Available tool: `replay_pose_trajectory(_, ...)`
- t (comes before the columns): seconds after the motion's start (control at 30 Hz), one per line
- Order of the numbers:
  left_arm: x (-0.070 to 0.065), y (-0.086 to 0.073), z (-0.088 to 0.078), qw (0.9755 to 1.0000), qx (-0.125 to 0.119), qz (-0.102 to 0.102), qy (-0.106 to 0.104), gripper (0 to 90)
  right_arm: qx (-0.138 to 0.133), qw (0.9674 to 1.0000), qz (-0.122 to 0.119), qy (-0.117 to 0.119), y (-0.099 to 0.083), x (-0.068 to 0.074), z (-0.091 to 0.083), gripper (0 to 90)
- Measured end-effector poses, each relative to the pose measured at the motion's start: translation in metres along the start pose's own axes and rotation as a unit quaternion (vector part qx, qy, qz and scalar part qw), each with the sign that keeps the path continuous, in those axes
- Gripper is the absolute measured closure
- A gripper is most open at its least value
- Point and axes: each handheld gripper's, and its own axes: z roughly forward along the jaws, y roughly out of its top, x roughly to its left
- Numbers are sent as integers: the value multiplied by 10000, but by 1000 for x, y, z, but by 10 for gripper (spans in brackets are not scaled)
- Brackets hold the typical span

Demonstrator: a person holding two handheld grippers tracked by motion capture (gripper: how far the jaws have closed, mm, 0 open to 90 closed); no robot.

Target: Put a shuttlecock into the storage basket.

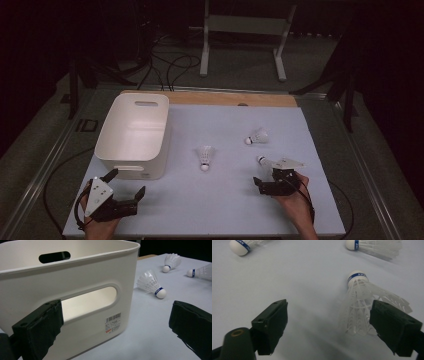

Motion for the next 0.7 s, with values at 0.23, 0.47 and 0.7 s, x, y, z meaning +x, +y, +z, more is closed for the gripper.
replay_pose_trajectory(0.23,0,0,0,10000,1,-5,16,0,68,9999,60,-136,1,-1,5,319)
replay_pose_trajectory(0.47,1,0,-1,10000,5,2,28,0,86,9996,162,-193,2,-4,7,497)
replay_pose_trajectory(0.7,0,0,-1,10000,4,5,31,0,153,9994,140,-264,5,-6,11,636)
